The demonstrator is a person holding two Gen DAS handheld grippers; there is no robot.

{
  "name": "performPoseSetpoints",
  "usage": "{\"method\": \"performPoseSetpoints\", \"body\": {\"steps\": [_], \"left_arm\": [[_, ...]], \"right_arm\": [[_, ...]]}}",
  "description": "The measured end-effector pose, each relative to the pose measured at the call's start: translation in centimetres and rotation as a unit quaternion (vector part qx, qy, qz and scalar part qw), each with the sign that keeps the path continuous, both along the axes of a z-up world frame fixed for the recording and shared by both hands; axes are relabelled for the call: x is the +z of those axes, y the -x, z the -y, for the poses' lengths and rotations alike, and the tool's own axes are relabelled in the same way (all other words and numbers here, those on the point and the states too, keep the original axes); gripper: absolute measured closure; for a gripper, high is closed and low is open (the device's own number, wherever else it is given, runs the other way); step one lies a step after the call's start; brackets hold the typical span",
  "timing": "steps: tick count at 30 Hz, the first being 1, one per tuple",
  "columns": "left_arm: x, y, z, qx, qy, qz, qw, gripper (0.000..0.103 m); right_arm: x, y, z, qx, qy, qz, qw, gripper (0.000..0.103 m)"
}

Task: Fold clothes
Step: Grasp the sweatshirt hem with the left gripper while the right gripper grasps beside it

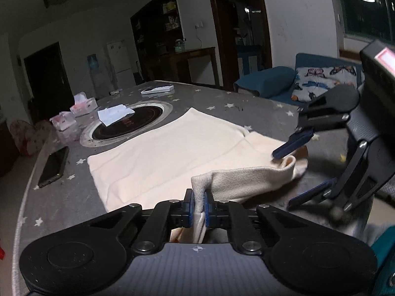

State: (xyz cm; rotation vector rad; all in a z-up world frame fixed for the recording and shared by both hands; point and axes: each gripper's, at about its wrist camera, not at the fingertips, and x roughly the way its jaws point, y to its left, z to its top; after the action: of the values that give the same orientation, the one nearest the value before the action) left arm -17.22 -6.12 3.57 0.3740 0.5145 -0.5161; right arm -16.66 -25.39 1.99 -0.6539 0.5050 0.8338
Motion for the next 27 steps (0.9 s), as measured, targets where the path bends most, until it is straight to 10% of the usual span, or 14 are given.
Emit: {"method": "performPoseSetpoints", "body": {"steps": [5,7,15,22,27], "left_arm": [[-0.3,0.6,-0.4,-0.008,-0.01,-0.001,0.9999,0.086],[-0.5,0.8,-0.6,-0.011,-0.014,-0.001,0.9998,0.065],[-2.2,2.2,-0.5,-0.026,-0.076,0.014,0.9967,0.058],[-2.4,1.8,-1.1,-0.024,-0.07,0.008,0.9972,0.092],[-1.0,2.9,-1.6,-0.031,-0.036,-0.003,0.9989,0.097]], "right_arm": [[0.1,-2.4,-0.1,-0.014,-0.03,-0.047,0.998,0.078],[0.3,-2.9,0.2,-0.019,-0.041,-0.067,0.997,0.086],[1.2,-3.4,1.0,-0.036,-0.071,-0.082,0.993,0.089],[1.5,-2.7,1.0,-0.044,-0.08,-0.073,0.993,0.092],[2.4,-1.4,1.5,-0.038,-0.082,-0.061,0.994,0.093]]}}
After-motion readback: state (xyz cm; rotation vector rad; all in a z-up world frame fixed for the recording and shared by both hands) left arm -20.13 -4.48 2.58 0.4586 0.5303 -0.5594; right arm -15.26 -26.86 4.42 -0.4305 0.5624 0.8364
